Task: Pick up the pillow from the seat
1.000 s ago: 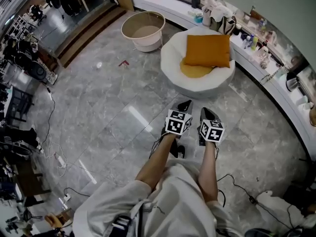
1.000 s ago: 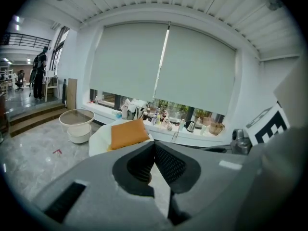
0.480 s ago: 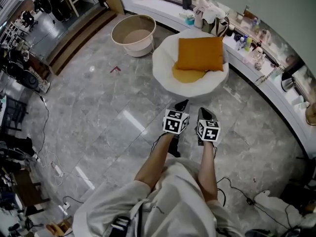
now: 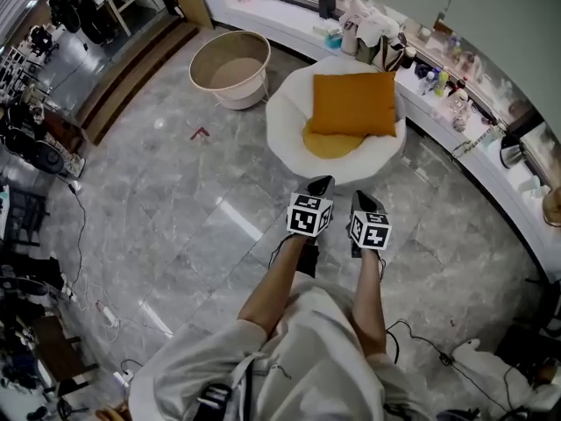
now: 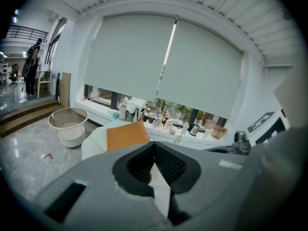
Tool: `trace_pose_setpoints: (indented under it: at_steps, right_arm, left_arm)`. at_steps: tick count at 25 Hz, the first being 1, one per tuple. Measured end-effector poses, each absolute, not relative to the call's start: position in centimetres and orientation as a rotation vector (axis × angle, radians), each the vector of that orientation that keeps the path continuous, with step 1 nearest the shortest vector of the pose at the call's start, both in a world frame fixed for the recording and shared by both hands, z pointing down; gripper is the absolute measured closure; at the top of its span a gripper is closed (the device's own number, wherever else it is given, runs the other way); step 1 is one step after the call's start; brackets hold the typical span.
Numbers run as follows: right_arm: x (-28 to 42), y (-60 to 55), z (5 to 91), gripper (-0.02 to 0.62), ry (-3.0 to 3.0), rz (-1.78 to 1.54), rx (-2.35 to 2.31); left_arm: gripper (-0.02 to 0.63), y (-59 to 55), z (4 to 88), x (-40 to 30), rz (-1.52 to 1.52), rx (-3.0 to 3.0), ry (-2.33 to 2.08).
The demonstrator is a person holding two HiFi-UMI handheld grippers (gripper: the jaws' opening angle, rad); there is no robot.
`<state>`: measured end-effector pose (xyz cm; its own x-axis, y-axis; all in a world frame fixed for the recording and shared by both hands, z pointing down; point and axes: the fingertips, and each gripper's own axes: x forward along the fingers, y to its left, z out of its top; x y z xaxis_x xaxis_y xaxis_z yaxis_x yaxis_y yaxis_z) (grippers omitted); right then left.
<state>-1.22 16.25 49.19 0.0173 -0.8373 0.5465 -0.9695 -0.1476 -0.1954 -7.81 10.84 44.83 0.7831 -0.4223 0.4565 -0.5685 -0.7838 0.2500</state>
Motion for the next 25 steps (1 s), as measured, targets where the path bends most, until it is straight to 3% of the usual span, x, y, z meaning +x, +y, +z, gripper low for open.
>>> trace_pose_setpoints:
  at_steps: [16,25]
  right_arm:
    - [10.2,3.8,49.5,0.588,-1.689,0.955,2.314]
    - [12.5,-2.8,51.8,0.588,-1.669,1.172,2.452]
  left_arm:
    - [0.597,-3.2,45.3,2.5,0.546,2.639,-0.514]
    - [0.597,-11.4,46.8,0.9,0.488,2.527,-0.565]
